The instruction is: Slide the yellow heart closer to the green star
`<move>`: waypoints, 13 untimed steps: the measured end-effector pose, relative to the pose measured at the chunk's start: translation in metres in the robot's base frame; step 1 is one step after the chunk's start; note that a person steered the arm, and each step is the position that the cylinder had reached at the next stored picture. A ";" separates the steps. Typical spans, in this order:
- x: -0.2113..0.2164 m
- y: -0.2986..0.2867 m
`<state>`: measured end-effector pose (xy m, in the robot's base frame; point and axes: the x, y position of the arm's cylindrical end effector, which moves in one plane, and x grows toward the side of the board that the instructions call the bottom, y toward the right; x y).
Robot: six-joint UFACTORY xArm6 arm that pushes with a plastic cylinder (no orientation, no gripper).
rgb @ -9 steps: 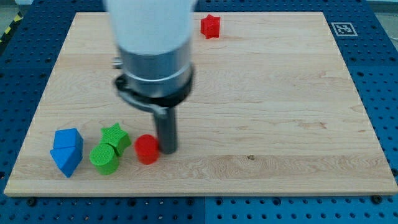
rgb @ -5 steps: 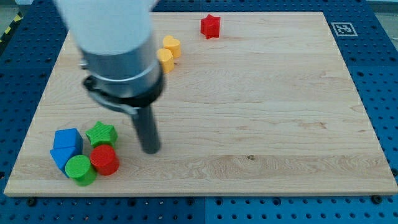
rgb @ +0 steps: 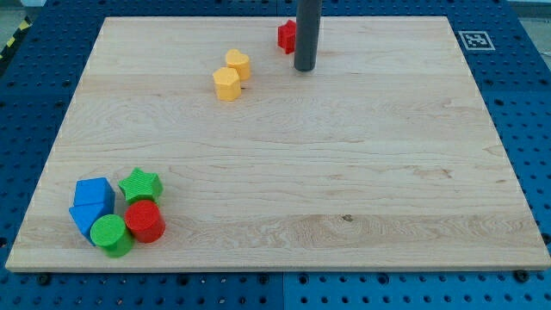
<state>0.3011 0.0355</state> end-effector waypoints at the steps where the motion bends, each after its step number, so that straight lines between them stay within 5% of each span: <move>1: -0.008 -0.007; 3: -0.008 -0.079; 7: -0.012 -0.093; 13: 0.063 -0.138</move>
<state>0.3643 -0.1026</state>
